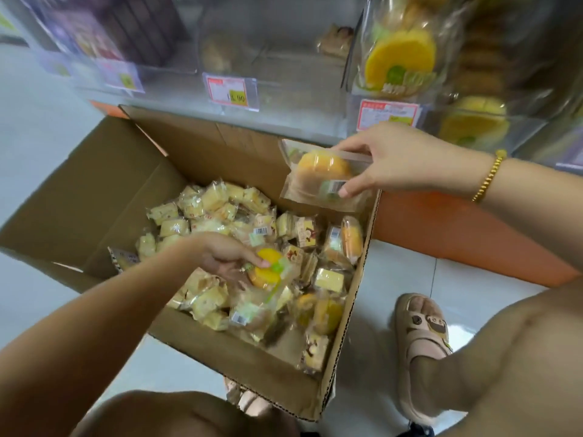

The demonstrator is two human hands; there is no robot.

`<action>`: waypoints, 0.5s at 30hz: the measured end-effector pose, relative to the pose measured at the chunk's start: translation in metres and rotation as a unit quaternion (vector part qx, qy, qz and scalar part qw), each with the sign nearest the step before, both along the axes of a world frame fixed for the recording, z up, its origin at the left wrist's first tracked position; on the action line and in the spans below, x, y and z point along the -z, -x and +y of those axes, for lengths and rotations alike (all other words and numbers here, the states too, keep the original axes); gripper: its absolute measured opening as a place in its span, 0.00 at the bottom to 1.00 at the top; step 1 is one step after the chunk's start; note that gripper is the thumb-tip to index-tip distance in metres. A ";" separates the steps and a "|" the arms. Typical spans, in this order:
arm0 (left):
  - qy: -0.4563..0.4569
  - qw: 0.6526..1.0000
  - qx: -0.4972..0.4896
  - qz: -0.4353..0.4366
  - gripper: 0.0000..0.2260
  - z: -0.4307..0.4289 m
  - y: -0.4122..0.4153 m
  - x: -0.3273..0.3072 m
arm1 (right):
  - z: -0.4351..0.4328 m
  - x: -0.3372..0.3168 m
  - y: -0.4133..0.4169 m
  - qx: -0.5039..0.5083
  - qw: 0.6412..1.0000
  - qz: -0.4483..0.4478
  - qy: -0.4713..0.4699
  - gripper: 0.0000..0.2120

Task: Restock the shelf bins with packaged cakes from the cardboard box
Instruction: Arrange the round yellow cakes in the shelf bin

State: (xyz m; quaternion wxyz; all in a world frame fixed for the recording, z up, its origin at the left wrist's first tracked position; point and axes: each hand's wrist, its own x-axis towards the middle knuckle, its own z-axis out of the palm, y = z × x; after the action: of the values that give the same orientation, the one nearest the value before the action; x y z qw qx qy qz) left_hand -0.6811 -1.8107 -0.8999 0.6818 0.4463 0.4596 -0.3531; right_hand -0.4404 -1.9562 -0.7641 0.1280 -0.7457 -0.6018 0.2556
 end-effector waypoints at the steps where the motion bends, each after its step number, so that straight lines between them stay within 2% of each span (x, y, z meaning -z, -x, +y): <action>1: -0.005 0.995 -0.082 -0.047 0.23 0.000 0.003 -0.016 | -0.006 -0.004 -0.003 0.004 1.000 -0.011 -0.025 0.28; 2: 0.003 0.980 -0.176 -0.093 0.30 -0.001 0.005 -0.030 | -0.011 -0.008 -0.007 0.012 0.998 -0.027 -0.056 0.27; 4: 0.043 0.921 -0.338 -0.191 0.40 -0.011 0.006 -0.053 | -0.021 -0.010 -0.014 0.037 0.989 -0.064 -0.126 0.28; 6: 0.088 0.859 -0.432 -0.262 0.45 -0.029 -0.002 -0.077 | -0.025 -0.008 -0.018 0.055 0.974 -0.081 -0.203 0.27; 9: 0.124 0.808 -0.455 -0.352 0.46 -0.054 -0.022 -0.107 | -0.027 -0.002 -0.023 0.011 0.948 -0.121 -0.293 0.27; 11: 0.150 0.774 -0.465 -0.402 0.41 -0.064 -0.036 -0.123 | -0.031 0.003 -0.025 -0.055 0.914 -0.173 -0.363 0.28; 12: 0.165 0.761 -0.459 -0.427 0.39 -0.069 -0.041 -0.130 | -0.034 0.003 -0.024 -0.081 0.891 -0.189 -0.405 0.26; 14: 0.181 0.750 -0.437 -0.462 0.35 -0.075 -0.050 -0.140 | -0.041 -0.001 -0.022 -0.100 0.860 -0.179 -0.466 0.21; 15: 0.183 0.749 -0.430 -0.471 0.35 -0.077 -0.054 -0.144 | -0.043 -0.002 -0.022 -0.097 0.860 -0.155 -0.476 0.21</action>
State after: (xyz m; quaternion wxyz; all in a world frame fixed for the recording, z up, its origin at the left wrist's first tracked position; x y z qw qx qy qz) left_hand -0.6273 -1.8872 -0.7563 0.9600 0.1782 0.1505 0.1549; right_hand -0.4184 -1.9994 -0.7617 0.3470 -0.5613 -0.7318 -0.1701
